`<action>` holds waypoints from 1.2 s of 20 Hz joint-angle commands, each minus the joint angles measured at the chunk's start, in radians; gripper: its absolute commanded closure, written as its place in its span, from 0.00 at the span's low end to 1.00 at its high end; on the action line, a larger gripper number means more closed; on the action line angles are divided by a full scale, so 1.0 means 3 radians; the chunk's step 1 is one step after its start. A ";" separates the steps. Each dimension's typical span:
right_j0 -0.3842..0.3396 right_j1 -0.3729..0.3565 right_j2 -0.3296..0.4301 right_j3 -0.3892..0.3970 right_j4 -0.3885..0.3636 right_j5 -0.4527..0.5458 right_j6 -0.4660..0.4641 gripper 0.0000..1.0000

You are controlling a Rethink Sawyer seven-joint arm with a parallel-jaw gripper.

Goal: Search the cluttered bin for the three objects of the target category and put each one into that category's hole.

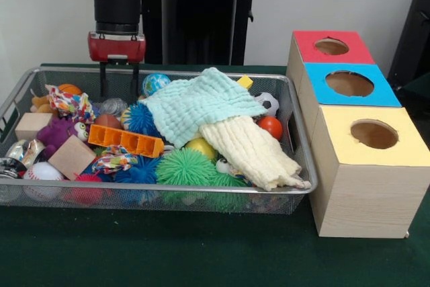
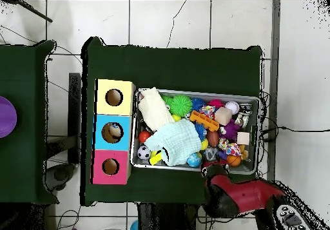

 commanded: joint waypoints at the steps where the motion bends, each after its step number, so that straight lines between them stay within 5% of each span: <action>1: -0.0290 -0.0239 0.0758 0.0088 0.0082 0.0686 0.0024 0.00; 7: -0.0420 -0.0407 0.0955 0.0196 0.0155 0.0898 -0.0065 0.00; 24: -0.0167 -0.0335 0.0728 0.0066 0.0126 0.0754 0.0162 0.00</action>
